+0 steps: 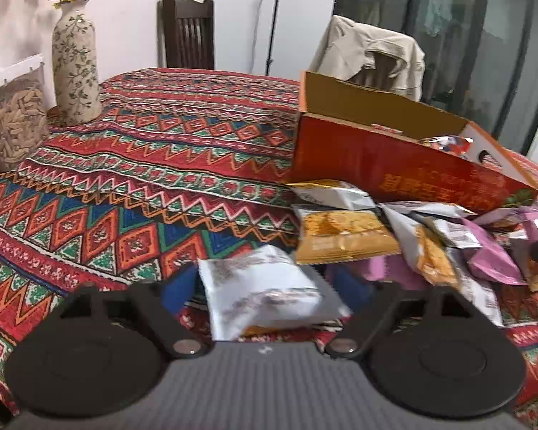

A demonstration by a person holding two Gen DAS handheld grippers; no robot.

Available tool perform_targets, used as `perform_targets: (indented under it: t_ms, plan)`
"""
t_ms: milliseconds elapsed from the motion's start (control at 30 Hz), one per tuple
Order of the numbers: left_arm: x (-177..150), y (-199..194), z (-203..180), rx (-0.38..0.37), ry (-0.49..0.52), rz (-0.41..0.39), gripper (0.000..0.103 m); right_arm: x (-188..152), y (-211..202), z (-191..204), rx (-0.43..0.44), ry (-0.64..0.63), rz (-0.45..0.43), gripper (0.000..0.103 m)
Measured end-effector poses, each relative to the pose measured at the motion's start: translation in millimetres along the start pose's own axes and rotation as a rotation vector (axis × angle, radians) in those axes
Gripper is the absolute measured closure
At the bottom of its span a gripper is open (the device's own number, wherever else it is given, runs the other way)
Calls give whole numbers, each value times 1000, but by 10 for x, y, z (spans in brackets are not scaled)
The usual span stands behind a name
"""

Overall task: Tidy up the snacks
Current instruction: 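Grasp the pink packet with the right tool while the left tool grasps a white packet, then carry the pink and white packets into the box and open both tools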

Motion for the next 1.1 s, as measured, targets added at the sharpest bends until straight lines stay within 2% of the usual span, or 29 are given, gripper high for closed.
perform_targets:
  t_ms: [33, 67, 133, 167, 300, 500, 733, 833, 1100]
  plan:
    - [-11, -14, -4, -6, 0, -3, 30, 2, -8, 2, 0, -1, -5, 40]
    - [-22, -28, -12, -15, 2, -7, 40, -4, -18, 11, 0, -1, -9, 40]
    - [-38, -55, -6, -21, -9, -12, 52, 0, -23, 22, 5, -1, -14, 40]
    - [-48, -61, 8, -20, -13, -15, 66, 1, -25, 28, 6, -1, -17, 40]
    - [-64, -128, 47, -14, -43, -44, 68, 4, -28, 50, 5, -6, -27, 40]
    - [-67, -365, 114, 12, -81, -140, 68, 25, -7, 57, 1, -5, -23, 40]
    - [-89, -603, 157, 3, -159, -241, 68, 45, -153, 31, -42, 63, -7, 40]
    - [-73, -715, 73, 13, -148, -284, 68, 82, -271, 46, -75, 90, -8, 40]
    - [30, -913, -181, -50, -114, -326, 68, 143, -433, 60, -82, 247, 6, 40]
Point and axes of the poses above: each gripper's, at about its wrist camera, not at the fingertips, and y roughly the way its jaws point, z to its left, x to its top, the point moved 10 cm from there along y, roughly the way its jaws point, and after that the axes turned 10 degrees about z, right-handed, at the moved point
